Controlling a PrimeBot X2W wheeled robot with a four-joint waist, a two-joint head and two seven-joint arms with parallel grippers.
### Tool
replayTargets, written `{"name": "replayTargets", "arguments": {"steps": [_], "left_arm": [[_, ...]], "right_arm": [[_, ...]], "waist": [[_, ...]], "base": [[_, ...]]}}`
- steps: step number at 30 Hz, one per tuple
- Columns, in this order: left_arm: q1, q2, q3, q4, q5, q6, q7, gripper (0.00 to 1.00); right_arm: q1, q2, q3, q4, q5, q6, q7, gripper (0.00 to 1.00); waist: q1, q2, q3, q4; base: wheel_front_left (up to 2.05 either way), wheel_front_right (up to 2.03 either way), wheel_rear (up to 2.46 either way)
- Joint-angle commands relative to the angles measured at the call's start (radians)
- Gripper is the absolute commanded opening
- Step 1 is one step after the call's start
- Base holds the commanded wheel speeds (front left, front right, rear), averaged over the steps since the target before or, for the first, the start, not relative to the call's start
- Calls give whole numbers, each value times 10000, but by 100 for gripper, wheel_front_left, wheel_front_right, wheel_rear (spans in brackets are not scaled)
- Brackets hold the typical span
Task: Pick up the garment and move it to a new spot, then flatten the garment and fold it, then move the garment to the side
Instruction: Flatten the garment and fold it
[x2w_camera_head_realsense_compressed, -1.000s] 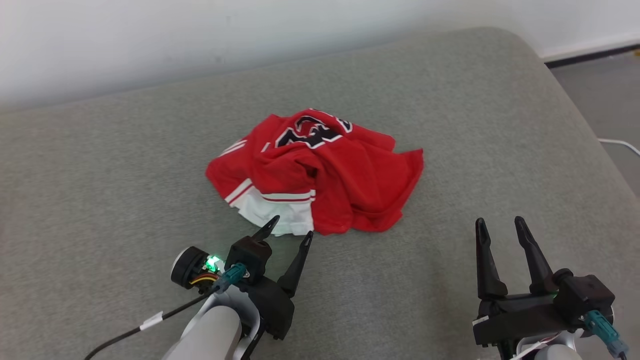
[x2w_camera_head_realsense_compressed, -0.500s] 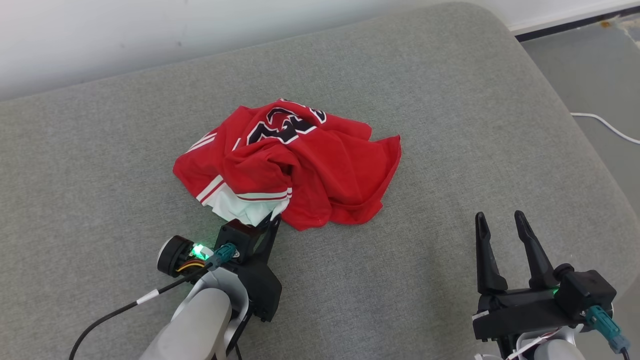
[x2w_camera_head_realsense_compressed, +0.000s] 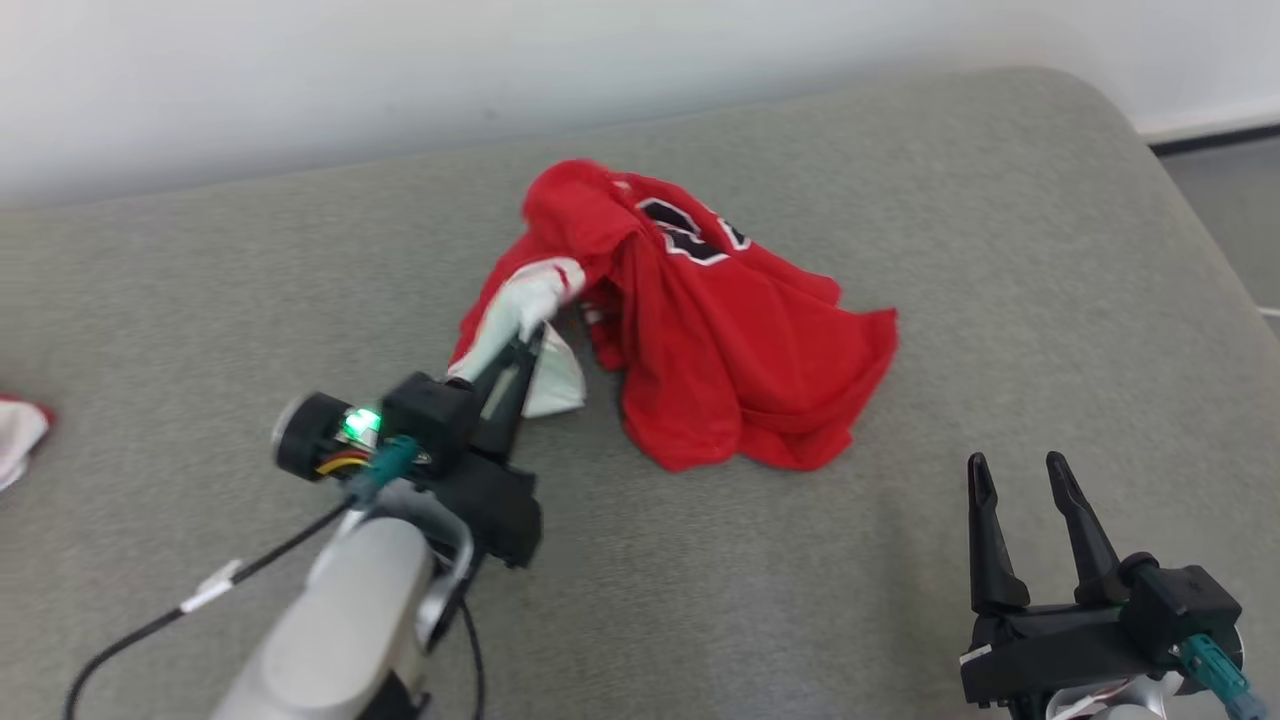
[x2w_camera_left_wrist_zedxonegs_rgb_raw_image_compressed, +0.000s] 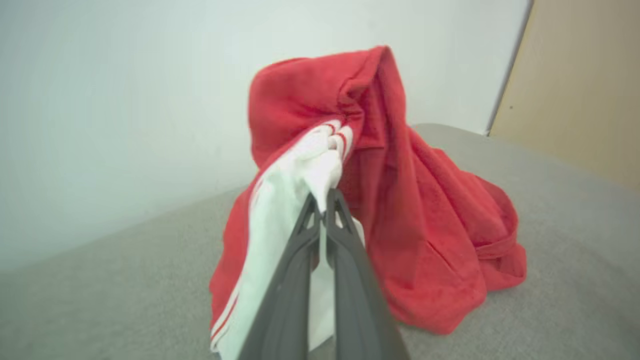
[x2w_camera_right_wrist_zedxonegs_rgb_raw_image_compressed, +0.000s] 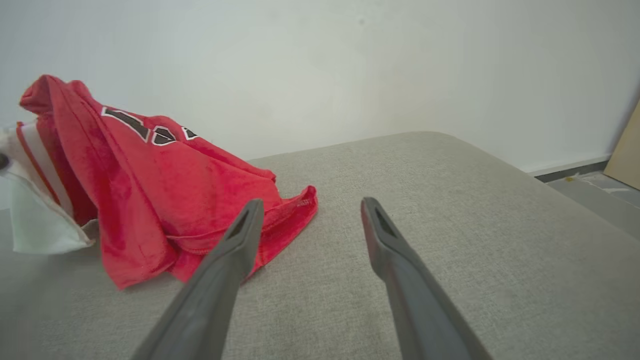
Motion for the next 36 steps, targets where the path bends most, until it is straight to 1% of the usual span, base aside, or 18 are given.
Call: {"name": "replayTargets", "arguments": {"steps": [1,5,6,7,9,12,13,15,17,19,21,23,24,25,28,30,32,36], "left_arm": [[8,311,164,-347,115,57,-31,0],[86,1111,590,-1165,210,214,-33,0],[86,1111,590,-1165,210,214,-33,0],[200,1528,760,-1543,222,263,-12,0],[404,1953,929,-1999,191,330,106,0],[1005,2464,1142,-2859,111,572,407,0],[1005,2464,1142,-2859,111,572,407,0],[1635,2708,1200,-3423,62,702,613,0],[2430,2818,1209,-3953,-83,870,773,0],[3243,2787,1199,-4297,-305,1048,851,0],[4003,2686,1136,-4357,-394,1216,850,0],[4685,2374,1085,-4253,-676,1363,721,0],[4992,2318,995,-4142,-681,1399,655,0],[5493,1969,783,-3866,-860,1398,540,0],[6021,1644,551,-3416,-912,1437,410,0],[6286,1390,400,-3107,-1024,1364,333,0],[6412,1273,238,-2807,-1050,1237,309,0],[6362,1189,214,-2482,-1157,1176,254,0]], "right_arm": [[115,0,-44,22,-65,-25,-7,100],[248,-3,-66,57,-111,-25,-7,100],[248,-3,-66,57,-111,-25,-7,100],[292,-1,-112,78,-89,-25,-7,100],[381,0,-147,91,-57,-25,-7,100],[462,-1,-161,122,-18,-25,-7,100],[462,-1,-161,122,-18,-25,-7,100],[507,-1,-173,116,4,-25,-9,100],[561,-1,-171,122,5,-25,-9,100],[586,-1,-199,120,-15,-25,-9,100],[593,-1,-195,123,-66,-25,-7,100],[607,-1,-205,123,-125,-26,-7,100],[610,-1,-207,124,-163,-26,-7,100],[616,0,-240,123,-205,-26,-9,100],[612,-1,-276,140,-284,-26,-7,100],[656,2,-315,136,-309,-26,-7,100],[717,-1,-363,142,-321,-26,-7,100],[756,0,-357,224,-349,-26,-7,100]], "waist": [[0,-1,-620,992],[0,-1,-882,1608],[0,-1,-882,1608],[0,-1,-983,1878],[0,-1,-1061,2088],[0,-1,-1135,2294],[0,-1,-1135,2294],[0,-1,-1161,2378],[0,-1,-1164,2424],[0,-1,-1158,2459],[0,-1,-1156,2459],[0,-1,-1167,2456],[0,-1,-1172,2440],[0,-1,-1204,2443],[0,-1,-1252,2424],[0,-1,-1306,2453],[0,-1,-1366,2507],[0,-1,-1513,2622]], "base": [[0,0,0],[0,0,0],[0,0,0],[0,0,0],[0,0,0],[0,0,0],[0,0,0],[0,0,0],[0,0,0],[0,0,0],[0,0,0],[0,0,0],[0,0,0],[0,0,0],[0,0,0],[0,0,0],[0,0,0],[0,0,0]]}}
